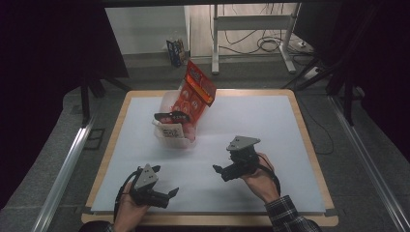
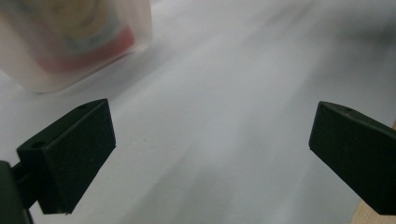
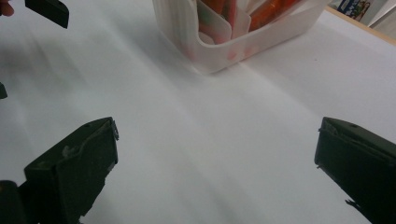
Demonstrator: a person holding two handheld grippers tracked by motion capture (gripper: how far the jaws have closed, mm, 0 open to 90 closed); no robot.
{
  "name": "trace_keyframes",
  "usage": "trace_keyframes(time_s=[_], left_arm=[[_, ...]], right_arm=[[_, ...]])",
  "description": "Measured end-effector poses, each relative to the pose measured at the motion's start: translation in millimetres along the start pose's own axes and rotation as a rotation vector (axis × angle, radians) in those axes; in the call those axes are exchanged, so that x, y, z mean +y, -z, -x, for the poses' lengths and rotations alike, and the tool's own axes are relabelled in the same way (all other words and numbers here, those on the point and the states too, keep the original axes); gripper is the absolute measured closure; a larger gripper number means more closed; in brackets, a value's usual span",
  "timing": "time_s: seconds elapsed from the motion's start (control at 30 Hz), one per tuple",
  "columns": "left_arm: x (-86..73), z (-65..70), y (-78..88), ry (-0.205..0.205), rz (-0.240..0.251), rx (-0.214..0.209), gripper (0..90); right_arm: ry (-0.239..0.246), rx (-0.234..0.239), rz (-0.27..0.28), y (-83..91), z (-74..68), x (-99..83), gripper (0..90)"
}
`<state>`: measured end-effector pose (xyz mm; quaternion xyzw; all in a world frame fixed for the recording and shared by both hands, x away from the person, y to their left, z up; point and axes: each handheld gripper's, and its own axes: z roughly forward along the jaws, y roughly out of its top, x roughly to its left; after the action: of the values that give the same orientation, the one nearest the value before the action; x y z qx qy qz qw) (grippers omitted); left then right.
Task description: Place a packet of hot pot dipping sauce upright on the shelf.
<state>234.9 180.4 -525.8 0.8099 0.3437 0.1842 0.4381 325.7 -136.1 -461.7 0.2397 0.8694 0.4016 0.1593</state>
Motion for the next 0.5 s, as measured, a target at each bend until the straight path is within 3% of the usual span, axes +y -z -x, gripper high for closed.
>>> trace_keyframes(time_s=[0.5], left_arm=[[0.4,0.1,-0.7,-0.001,-0.004,-0.003,0.5]], right_arm=[[-0.026,-0.047,0.009,21.9,3.5,-18.3,0.0]])
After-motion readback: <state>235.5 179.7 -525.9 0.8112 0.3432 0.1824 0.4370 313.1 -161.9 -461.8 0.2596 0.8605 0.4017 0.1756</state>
